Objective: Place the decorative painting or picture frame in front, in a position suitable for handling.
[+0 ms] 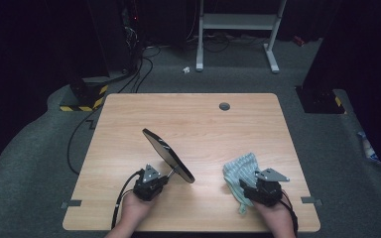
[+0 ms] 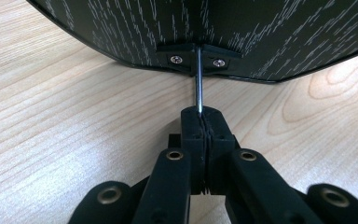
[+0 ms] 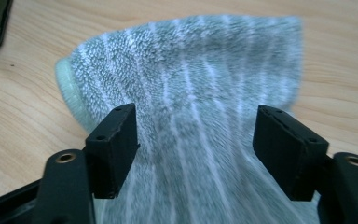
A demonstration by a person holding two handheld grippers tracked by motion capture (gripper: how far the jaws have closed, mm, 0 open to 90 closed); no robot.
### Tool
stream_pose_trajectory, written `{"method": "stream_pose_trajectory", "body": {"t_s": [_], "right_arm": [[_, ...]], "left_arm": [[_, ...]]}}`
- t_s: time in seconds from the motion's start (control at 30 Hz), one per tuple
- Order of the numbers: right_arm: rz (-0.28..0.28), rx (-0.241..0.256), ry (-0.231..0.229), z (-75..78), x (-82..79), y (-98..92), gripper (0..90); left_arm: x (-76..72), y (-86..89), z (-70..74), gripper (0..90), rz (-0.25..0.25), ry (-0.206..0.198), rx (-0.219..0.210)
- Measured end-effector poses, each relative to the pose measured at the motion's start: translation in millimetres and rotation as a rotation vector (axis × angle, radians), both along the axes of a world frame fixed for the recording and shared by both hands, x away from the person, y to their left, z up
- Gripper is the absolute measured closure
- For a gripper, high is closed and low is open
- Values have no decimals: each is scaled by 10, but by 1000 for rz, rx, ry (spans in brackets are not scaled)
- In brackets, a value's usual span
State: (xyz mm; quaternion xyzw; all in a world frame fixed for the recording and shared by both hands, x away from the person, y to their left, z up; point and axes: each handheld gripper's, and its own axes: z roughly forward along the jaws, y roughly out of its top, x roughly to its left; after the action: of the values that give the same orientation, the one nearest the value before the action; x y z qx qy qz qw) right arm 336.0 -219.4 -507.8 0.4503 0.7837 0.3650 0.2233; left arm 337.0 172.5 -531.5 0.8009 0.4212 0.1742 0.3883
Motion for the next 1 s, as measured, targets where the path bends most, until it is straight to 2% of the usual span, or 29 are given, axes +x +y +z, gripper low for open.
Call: {"method": "stream_pose_trajectory", "body": {"t_s": [0.1,0.13,0.23,0.33,0.4,0.5,0.57,0.63,0.73,0.8,0.87,1.0], "right_arm": [[5,-35,47,-40,115,83,306],[0,-70,91,-94,160,127,336],[-7,-78,92,-122,170,154,409],[-6,-94,87,-99,181,165,623],[-1,-102,75,-98,176,176,700],[1,-98,55,-82,159,178,734],[-7,-85,2,-38,115,168,738],[-11,-50,-62,66,46,172,739],[5,2,-182,331,-104,219,740],[23,58,-242,515,-180,264,740],[44,108,-289,690,-226,321,739],[93,172,-356,995,-282,507,739]], "left_arm": [[14,-6,0,885,3,-6,4],[19,-9,-1,885,1,-2,0],[41,-17,2,885,3,3,-1],[74,-47,0,885,7,4,-4],[89,-60,0,885,10,5,-5],[107,-74,1,885,13,6,-6],[120,-78,1,885,12,12,-13],[128,-78,2,884,11,14,-14],[124,-85,3,884,12,13,-8],[123,-90,1,884,11,14,-13],[124,-90,3,884,11,5,-1],[129,-99,4,884,11,5,1]]}}
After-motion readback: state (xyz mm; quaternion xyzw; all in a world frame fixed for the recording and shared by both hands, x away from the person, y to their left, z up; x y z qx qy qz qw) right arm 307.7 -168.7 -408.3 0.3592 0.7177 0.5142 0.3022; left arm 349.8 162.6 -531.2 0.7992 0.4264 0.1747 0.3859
